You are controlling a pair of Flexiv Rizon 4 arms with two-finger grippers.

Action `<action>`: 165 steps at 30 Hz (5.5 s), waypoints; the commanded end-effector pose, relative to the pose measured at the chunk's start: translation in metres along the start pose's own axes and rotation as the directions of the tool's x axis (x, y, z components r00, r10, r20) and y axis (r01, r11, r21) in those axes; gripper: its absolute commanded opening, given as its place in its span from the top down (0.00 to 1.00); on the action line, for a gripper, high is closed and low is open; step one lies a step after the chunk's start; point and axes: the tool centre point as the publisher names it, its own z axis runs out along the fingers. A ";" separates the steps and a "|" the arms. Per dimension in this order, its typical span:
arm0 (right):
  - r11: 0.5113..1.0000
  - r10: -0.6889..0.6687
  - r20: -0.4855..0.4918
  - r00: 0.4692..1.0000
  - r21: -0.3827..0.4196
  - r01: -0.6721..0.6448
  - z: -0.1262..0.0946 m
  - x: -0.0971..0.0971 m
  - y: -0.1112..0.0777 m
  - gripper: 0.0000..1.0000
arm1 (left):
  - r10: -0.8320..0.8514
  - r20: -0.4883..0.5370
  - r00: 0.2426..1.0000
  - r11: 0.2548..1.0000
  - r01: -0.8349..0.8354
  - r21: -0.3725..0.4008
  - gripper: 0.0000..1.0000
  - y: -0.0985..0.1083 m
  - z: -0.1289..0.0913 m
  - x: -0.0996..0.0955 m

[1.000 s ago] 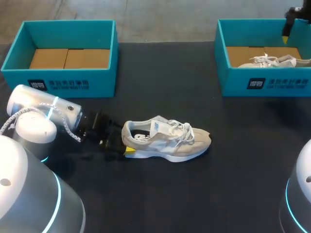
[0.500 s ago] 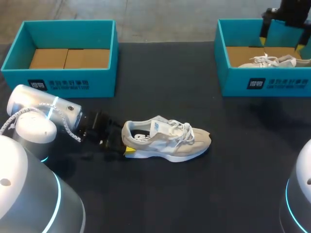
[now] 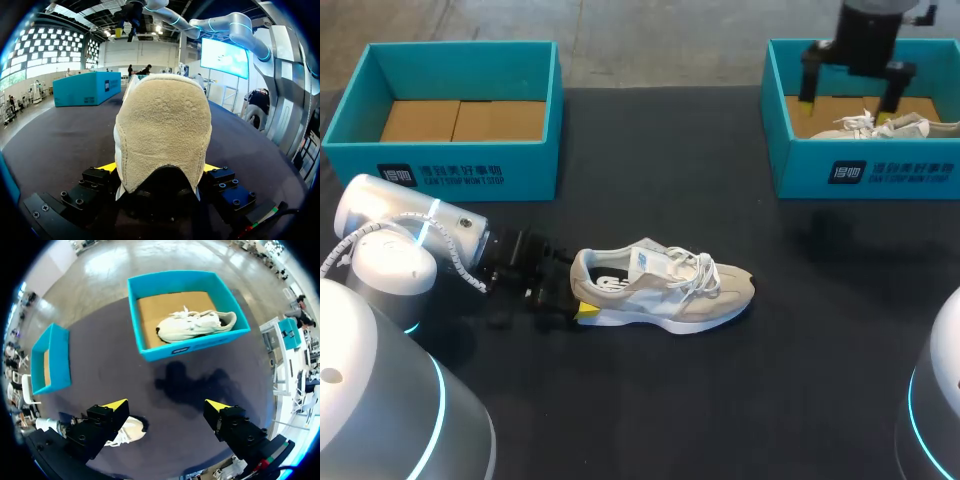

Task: Take the shoe out of the shoebox, open the shoe tongue, remove and reinsert the insole, then place the shoe into the shoebox

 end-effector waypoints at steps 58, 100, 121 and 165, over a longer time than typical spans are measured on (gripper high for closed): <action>0.991 -0.117 -0.032 0.993 0.055 0.119 0.017 0.116 -0.086 0.00 | 0.000 -0.002 1.000 1.000 0.000 -0.002 1.00 0.001 0.002 -0.001; 0.988 -0.121 0.040 0.992 0.102 0.117 0.016 0.225 -0.196 0.00 | 0.000 -0.002 1.000 1.000 0.000 -0.002 1.00 0.001 0.002 -0.001; 0.982 -0.139 0.153 0.978 0.151 0.116 0.063 0.249 -0.242 0.00 | 0.000 -0.002 1.000 1.000 0.000 -0.002 1.00 0.001 0.002 -0.001; 0.972 -0.231 0.319 0.919 0.111 0.205 0.141 0.220 -0.203 0.00 | 0.000 -0.002 1.000 1.000 0.000 -0.002 1.00 0.001 0.002 -0.001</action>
